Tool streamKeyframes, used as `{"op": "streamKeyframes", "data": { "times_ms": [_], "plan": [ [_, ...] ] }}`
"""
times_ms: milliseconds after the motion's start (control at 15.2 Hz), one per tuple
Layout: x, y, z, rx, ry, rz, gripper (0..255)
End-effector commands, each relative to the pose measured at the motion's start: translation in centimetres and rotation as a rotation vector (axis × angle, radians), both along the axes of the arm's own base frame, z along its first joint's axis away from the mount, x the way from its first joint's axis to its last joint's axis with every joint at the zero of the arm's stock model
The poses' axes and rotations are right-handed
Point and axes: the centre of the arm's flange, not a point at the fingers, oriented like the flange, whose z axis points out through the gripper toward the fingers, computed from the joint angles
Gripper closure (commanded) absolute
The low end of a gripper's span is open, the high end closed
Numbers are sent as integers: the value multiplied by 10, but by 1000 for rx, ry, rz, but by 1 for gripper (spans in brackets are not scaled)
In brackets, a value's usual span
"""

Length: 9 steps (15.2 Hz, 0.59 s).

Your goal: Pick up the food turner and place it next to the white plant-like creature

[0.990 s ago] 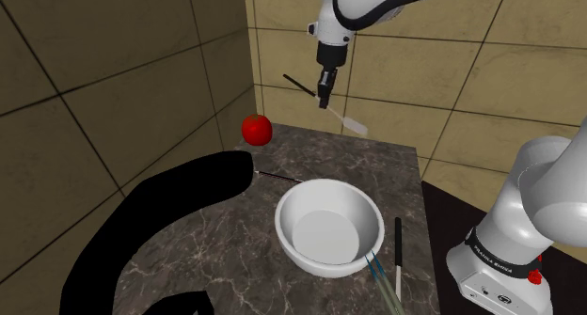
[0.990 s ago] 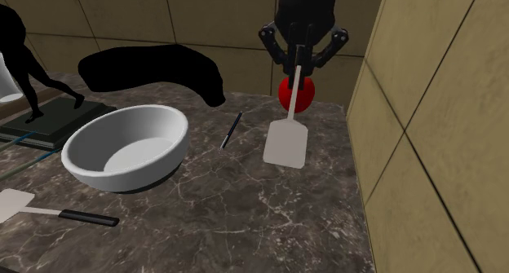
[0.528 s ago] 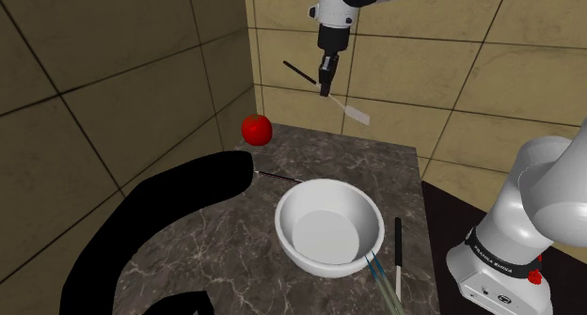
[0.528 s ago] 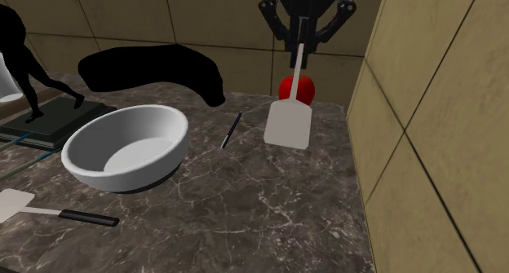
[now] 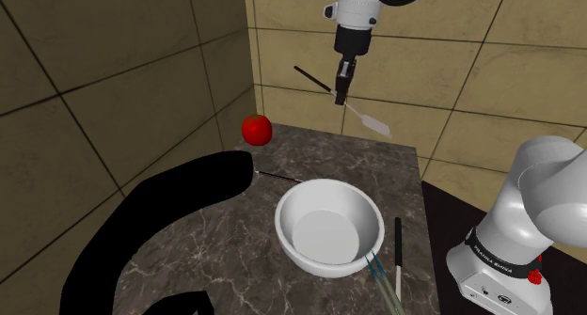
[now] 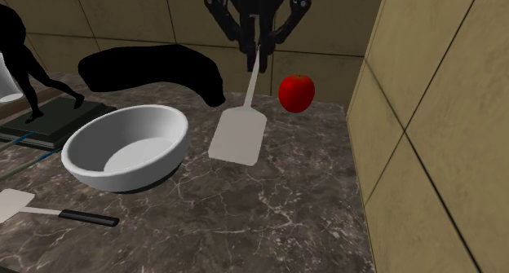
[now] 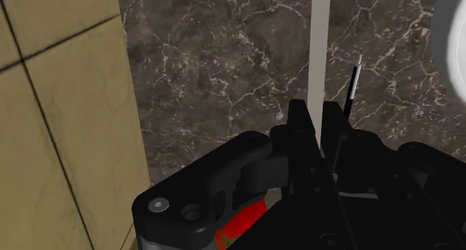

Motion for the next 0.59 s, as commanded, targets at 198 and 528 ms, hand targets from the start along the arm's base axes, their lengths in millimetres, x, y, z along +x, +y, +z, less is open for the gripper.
{"op": "streamKeyframes", "data": {
  "times_ms": [198,528],
  "plan": [
    [-63,22,1,-1,0,-1,255],
    [-126,43,1,-1,0,-1,255]
  ]
}}
